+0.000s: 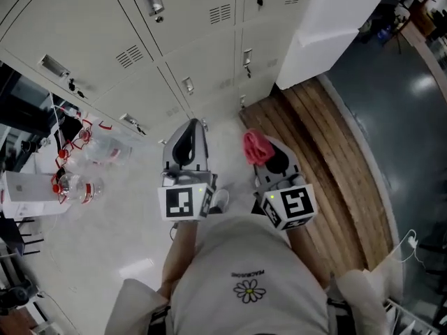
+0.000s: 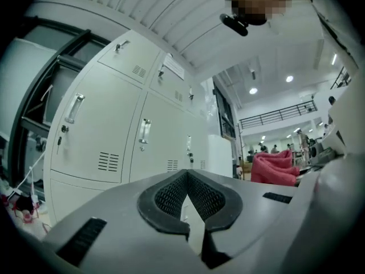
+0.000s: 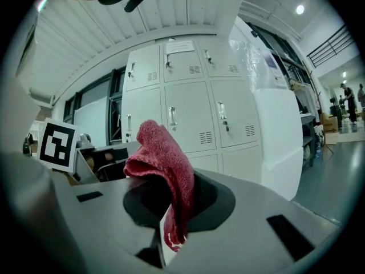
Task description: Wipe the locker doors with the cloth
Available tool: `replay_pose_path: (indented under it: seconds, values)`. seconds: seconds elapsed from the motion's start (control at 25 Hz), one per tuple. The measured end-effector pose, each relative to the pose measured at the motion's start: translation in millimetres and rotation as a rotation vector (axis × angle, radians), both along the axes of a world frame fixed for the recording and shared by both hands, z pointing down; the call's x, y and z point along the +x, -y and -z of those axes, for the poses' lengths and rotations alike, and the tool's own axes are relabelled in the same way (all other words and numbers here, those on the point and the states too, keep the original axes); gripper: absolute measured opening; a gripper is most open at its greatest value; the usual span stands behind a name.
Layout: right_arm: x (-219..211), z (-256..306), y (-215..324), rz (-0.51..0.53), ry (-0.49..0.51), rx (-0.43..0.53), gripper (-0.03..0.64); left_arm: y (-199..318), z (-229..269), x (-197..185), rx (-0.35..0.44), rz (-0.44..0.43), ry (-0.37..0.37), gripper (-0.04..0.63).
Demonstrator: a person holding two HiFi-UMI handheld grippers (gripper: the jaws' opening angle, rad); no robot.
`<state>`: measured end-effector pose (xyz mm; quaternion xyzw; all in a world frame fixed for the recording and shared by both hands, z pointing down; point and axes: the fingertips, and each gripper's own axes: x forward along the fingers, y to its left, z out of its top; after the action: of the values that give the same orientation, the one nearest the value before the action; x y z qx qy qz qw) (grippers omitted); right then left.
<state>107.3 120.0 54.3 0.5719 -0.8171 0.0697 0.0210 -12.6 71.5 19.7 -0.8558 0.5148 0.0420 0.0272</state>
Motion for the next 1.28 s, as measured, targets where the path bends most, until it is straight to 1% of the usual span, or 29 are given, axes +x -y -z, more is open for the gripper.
replay_pose_path:
  seconds: [0.08, 0.16, 0.24, 0.4, 0.52, 0.64, 0.72, 0.8, 0.92, 1.08, 1.12, 1.2, 1.28]
  values:
    - [14.0, -2.7, 7.8, 0.019, -0.007, -0.006, 0.040, 1.8, 5.6, 10.5, 0.009, 0.035, -0.016, 0.017]
    - [22.8, -9.3, 15.7, 0.024, -0.025, -0.018, 0.040, 5.7, 5.9, 14.8, 0.015, 0.066, 0.000, 0.017]
    - [28.9, -16.0, 23.8, 0.031, -0.056, -0.027, 0.040, 9.7, 2.3, 16.1, 0.007, 0.090, -0.001, 0.017]
    - [34.0, -21.9, 36.5, 0.044, -0.068, -0.026, 0.040, 18.8, -5.7, 13.1, -0.010, 0.133, 0.014, 0.017]
    - [28.8, -20.7, 48.8, 0.071, -0.063, -0.020, 0.040, 30.7, -0.8, 10.3, -0.010, 0.145, 0.001, 0.017]
    - [5.4, -3.3, 76.6, 0.170, -0.026, 0.032, 0.040, 52.1, 15.2, 9.7, 0.020, 0.147, -0.006, 0.017]
    - [-15.7, 11.2, 109.8, 0.236, 0.011, 0.082, 0.040, 75.8, 15.7, 0.9, 0.032, 0.167, 0.010, 0.017]
    - [-38.2, 17.7, 151.0, 0.292, 0.034, 0.126, 0.040, 103.4, 5.6, -15.1, 0.046, 0.207, 0.034, 0.017]
    - [-71.1, 12.0, 206.6, 0.351, 0.079, 0.178, 0.040, 139.6, -25.7, -44.2, 0.040, 0.267, 0.069, 0.017]
    - [-112.5, -12.4, 258.6, 0.451, 0.213, 0.200, 0.040, 180.4, -72.5, -78.4, 0.031, 0.332, 0.073, 0.017]
    - [-122.9, -20.6, 268.4, 0.469, 0.231, 0.204, 0.040, 189.5, -84.1, -86.1, 0.026, 0.344, 0.072, 0.017]
    - [-141.7, -37.3, 284.7, 0.484, 0.221, 0.219, 0.040, 205.0, -106.4, -99.5, 0.007, 0.360, 0.066, 0.017]
    - [-157.6, -52.6, 299.3, 0.478, 0.177, 0.232, 0.038, 217.3, -126.1, -110.7, -0.021, 0.367, 0.057, 0.017]
